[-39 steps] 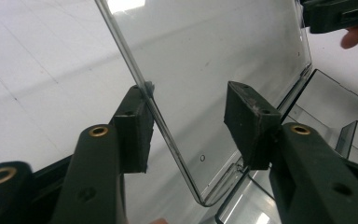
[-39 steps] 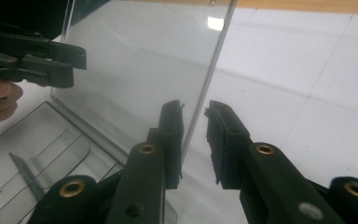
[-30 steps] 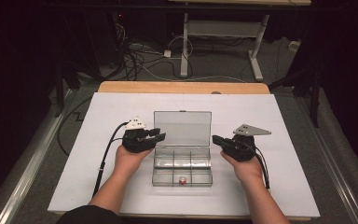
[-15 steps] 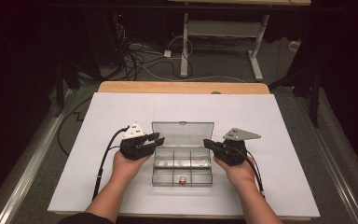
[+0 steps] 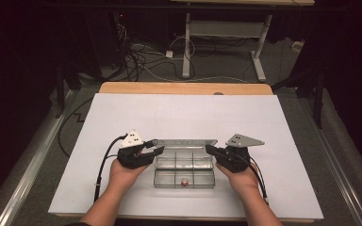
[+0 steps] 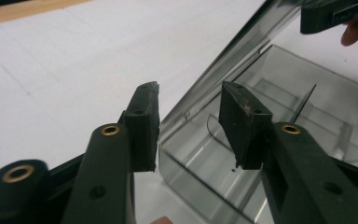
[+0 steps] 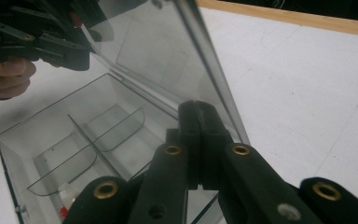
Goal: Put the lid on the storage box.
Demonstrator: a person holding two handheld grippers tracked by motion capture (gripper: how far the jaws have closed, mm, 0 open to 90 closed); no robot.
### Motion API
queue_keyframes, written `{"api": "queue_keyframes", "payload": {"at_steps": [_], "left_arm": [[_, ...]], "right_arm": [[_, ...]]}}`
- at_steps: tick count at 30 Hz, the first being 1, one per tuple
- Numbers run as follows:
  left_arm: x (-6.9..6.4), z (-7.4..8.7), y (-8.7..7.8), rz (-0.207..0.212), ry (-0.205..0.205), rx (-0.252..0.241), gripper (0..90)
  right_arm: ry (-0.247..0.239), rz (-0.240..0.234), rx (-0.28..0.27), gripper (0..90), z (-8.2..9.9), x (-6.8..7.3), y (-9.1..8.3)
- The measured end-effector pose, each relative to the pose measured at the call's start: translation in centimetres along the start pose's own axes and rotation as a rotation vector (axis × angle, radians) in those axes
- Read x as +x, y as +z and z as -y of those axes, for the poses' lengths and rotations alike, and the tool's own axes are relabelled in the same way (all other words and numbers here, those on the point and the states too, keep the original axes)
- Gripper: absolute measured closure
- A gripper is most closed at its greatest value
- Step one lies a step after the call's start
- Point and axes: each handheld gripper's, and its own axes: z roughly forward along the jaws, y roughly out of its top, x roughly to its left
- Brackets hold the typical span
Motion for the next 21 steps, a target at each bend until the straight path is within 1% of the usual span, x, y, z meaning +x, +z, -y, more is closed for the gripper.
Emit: {"api": "queue_keyframes", "payload": {"at_steps": [1, 2, 4, 6, 8, 9, 10, 12, 14, 15, 17, 19, 21], "left_arm": [[-0.1, 0.3, -0.2, -0.009, 0.000, 0.013, 56.3], [-0.1, 0.6, -0.4, -0.012, -0.008, 0.026, 53.5], [-0.2, 1.4, -1.0, -0.001, -0.021, 0.027, 53.0], [-0.4, 1.9, -1.7, -0.001, -0.025, 0.027, 53.2], [-0.7, 2.3, -2.3, 0.017, -0.045, 0.018, 58.8], [-0.9, 2.5, -2.5, 0.037, -0.055, 0.012, 63.3], [-1.2, 2.7, -2.5, 0.057, -0.061, 0.012, 69.8], [-1.7, 2.8, -2.4, 0.090, -0.064, 0.018, 78.2], [-2.0, 2.6, -2.2, 0.111, -0.073, 0.008, 85.4], [-2.1, 2.6, -2.2, 0.116, -0.068, 0.003, 87.6], [-2.4, 2.5, -2.1, 0.120, -0.053, -0.001, 87.8], [-2.6, 2.5, -2.0, 0.131, -0.049, -0.006, 87.9], [-2.7, 2.5, -1.9, 0.127, -0.046, -0.004, 87.9]], "right_arm": [[-0.001, 0.001, 0.001, 90.0, 0.1, 0.1, 0.0], [-0.002, 0.000, 0.002, 90.0, 0.2, 0.1, -0.1], [-0.005, -0.002, 0.002, 90.0, 0.4, 0.3, -0.2], [-0.006, -0.005, 0.001, 90.0, 0.6, 0.4, -0.3], [-0.008, -0.007, -0.001, 90.0, 0.8, 0.6, -0.5], [-0.008, -0.010, -0.003, 90.0, 0.8, 0.7, -0.6], [-0.014, -0.010, -0.004, 90.0, 0.9, 0.8, -0.7], [-0.020, -0.007, 0.001, 90.0, 1.1, 1.1, -1.1], [-0.024, -0.006, 0.002, 90.0, 1.2, 1.2, -1.3], [-0.024, -0.008, 0.001, 90.0, 1.3, 1.3, -1.5], [-0.028, -0.008, 0.001, 90.0, 1.6, 1.5, -1.7], [-0.036, -0.004, 0.004, 90.0, 2.0, 1.6, -1.9], [-0.039, -0.002, 0.009, 90.0, 2.4, 1.7, -2.0]]}}
